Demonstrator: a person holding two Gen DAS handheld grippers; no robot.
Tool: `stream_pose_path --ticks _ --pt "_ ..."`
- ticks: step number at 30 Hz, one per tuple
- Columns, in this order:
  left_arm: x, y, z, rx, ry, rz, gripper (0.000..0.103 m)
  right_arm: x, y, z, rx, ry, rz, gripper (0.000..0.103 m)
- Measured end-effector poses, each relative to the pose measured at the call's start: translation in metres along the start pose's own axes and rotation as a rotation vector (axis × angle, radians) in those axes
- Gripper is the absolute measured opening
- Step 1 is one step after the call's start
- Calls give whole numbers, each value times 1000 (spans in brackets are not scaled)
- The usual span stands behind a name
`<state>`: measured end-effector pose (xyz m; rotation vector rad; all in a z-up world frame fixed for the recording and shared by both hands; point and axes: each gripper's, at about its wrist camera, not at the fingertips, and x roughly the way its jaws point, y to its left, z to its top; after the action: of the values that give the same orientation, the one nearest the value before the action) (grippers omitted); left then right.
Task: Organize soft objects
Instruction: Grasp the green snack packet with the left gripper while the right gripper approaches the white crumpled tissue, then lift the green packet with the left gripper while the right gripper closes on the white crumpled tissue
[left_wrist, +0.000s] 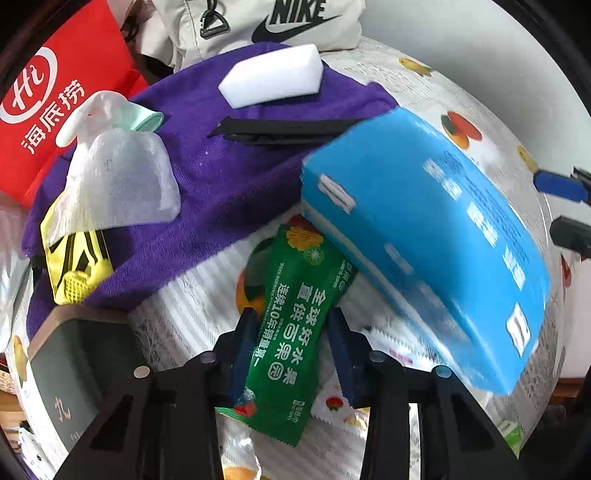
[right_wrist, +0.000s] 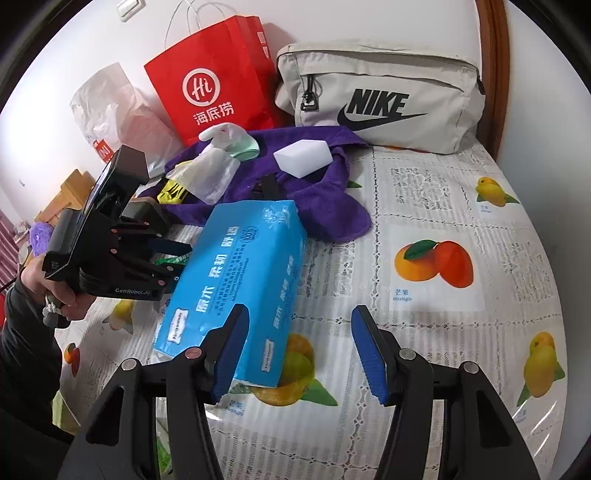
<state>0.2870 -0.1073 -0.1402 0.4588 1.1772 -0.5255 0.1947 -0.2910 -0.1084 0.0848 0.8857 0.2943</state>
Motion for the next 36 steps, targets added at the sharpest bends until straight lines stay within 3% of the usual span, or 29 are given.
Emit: stream_pose_path --ticks 5,7,12,25,32,36 --pt "0 -3 -2 -21 -2 2 45 -1 3 -4 -3 2 14 57" --pt "0 0 -1 -34 -16 0 34 -3 5 -6 -4 4 16 57" --pt "-10 9 -9 -91 -54 9 20 -15 14 -17 -18 -8 41 57" --pt "-72 8 -48 -206 -178 24 20 -18 67 -58 -173 13 175 57" --pt "-96 8 -83 -287 -220 45 21 10 78 -74 -239 36 117 57" --pt "-102 16 -110 -364 -229 51 21 26 75 -76 -237 51 130 57"
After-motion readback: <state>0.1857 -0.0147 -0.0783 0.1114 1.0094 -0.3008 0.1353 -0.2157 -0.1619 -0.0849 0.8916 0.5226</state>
